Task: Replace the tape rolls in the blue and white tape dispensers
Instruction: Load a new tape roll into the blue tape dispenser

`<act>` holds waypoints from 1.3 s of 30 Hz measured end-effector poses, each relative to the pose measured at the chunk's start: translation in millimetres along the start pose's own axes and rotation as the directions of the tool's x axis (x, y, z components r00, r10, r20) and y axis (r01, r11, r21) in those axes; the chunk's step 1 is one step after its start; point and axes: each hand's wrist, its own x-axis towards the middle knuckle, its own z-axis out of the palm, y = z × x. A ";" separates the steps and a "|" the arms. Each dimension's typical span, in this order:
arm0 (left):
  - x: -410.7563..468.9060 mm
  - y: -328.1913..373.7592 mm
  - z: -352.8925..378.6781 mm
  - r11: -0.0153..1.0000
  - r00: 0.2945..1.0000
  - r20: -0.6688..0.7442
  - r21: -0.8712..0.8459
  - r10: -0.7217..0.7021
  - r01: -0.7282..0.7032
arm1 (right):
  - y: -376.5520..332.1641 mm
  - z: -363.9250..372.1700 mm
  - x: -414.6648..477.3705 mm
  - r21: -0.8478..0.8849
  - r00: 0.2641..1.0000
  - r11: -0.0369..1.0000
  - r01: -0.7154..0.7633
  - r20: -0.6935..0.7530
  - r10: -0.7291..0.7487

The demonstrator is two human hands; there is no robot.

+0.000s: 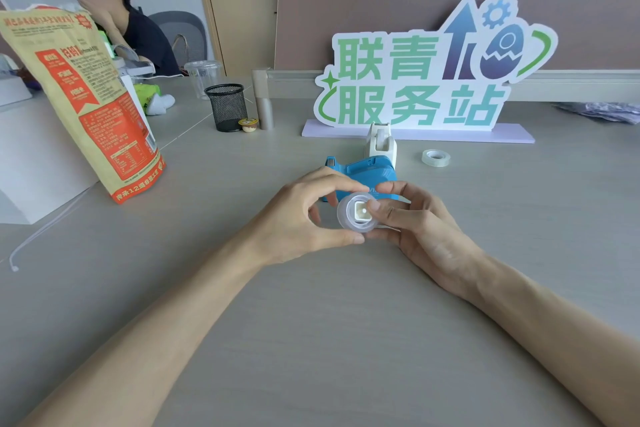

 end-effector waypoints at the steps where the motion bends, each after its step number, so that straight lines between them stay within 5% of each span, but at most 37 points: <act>1: -0.3 -0.3 0.0 1.000 1.000 0.007 0.006 -0.001 0.001 | -0.3 1.0 -0.9 0.004 1.000 1.000 0.004 0.001 -0.004; 14: 0.9 -8.9 7.2 0.992 0.941 -0.337 0.126 0.036 0.007 | -5.1 1.7 -1.4 0.008 0.999 0.999 -0.044 0.012 0.043; 24: 0.3 -7.5 9.2 0.971 0.898 -0.397 0.213 0.188 -0.109 | -3.6 -1.4 -1.7 0.003 0.998 0.999 -0.054 0.024 0.054; 30: 0.1 -6.7 10.7 0.960 0.896 -0.377 0.237 0.234 -0.151 | -2.2 -4.1 0.1 0.005 0.999 0.999 -0.040 0.028 0.040; 39: -1.1 -5.5 2.3 0.953 0.988 -0.097 0.290 0.117 -0.084 | 7.7 -5.0 1.7 -0.168 0.991 0.977 0.131 0.048 -0.125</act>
